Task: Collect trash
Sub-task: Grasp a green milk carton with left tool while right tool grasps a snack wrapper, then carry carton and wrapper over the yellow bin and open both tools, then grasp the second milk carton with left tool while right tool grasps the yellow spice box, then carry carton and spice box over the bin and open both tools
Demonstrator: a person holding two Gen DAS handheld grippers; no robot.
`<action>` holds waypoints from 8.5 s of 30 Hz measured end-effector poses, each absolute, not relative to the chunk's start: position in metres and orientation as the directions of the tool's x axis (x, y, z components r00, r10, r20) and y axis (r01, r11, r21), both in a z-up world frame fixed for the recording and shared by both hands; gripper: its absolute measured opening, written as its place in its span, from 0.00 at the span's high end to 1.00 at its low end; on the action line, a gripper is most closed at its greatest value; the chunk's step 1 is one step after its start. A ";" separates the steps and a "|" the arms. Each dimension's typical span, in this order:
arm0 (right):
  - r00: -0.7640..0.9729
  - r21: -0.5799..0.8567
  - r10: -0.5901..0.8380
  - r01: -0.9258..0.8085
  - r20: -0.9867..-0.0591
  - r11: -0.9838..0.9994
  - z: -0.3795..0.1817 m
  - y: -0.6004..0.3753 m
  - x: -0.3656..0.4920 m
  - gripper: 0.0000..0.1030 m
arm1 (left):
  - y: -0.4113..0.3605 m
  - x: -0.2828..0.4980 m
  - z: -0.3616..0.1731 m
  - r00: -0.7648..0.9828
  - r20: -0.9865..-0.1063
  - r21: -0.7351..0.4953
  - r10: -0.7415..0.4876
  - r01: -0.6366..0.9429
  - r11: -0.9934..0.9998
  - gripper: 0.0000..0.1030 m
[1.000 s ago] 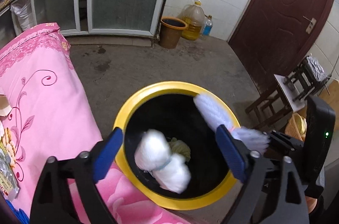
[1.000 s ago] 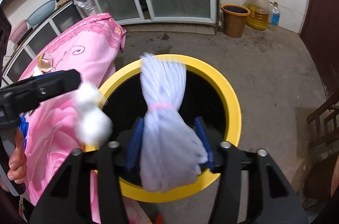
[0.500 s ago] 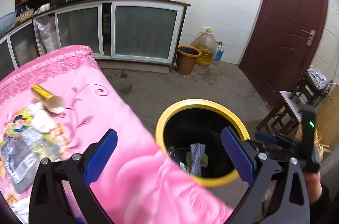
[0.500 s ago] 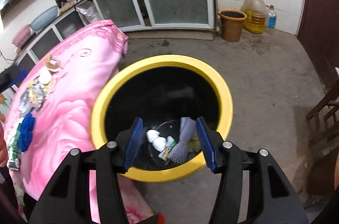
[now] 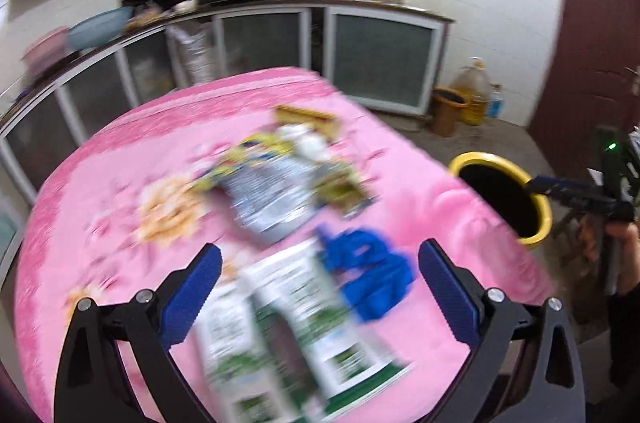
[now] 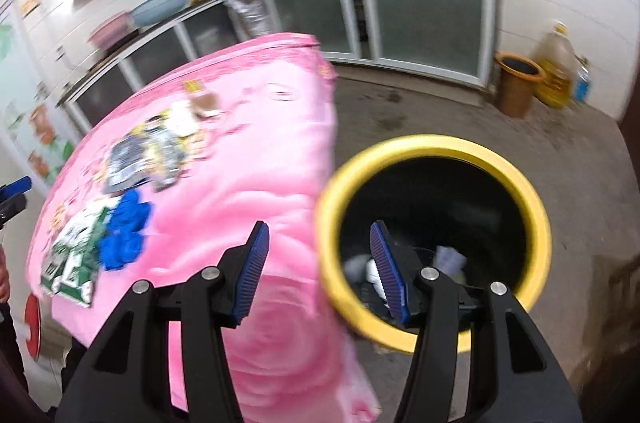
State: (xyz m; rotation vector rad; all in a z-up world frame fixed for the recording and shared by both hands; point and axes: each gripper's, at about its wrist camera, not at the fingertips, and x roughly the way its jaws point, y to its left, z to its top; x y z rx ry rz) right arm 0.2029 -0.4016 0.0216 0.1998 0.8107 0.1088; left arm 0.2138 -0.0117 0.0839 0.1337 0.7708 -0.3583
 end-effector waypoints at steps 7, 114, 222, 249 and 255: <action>0.648 0.174 0.252 -0.183 -0.719 0.968 0.034 -0.328 0.226 0.51 | 0.034 0.205 0.054 0.577 -0.791 0.005 -0.200 0.334 0.943 0.08; 0.700 0.202 0.026 0.170 -0.714 0.964 0.013 -0.506 0.186 0.93 | -0.281 0.285 0.076 0.330 -0.769 -0.213 -0.547 0.675 0.707 0.37; 0.428 0.146 0.278 -0.315 -0.860 0.938 -0.002 -0.211 0.534 0.38 | -0.021 0.305 -0.044 0.203 -0.940 -0.230 -0.275 0.219 0.948 0.08; 0.459 0.312 0.412 -0.279 -0.787 0.908 0.024 -0.248 0.492 0.77 | 0.000 0.272 -0.017 0.290 -0.927 -0.192 -0.238 0.177 0.965 0.41; 0.494 0.330 0.450 -0.314 -0.744 0.890 0.054 -0.262 0.440 0.77 | 0.032 0.257 0.002 0.343 -0.907 -0.207 -0.245 0.145 0.968 0.41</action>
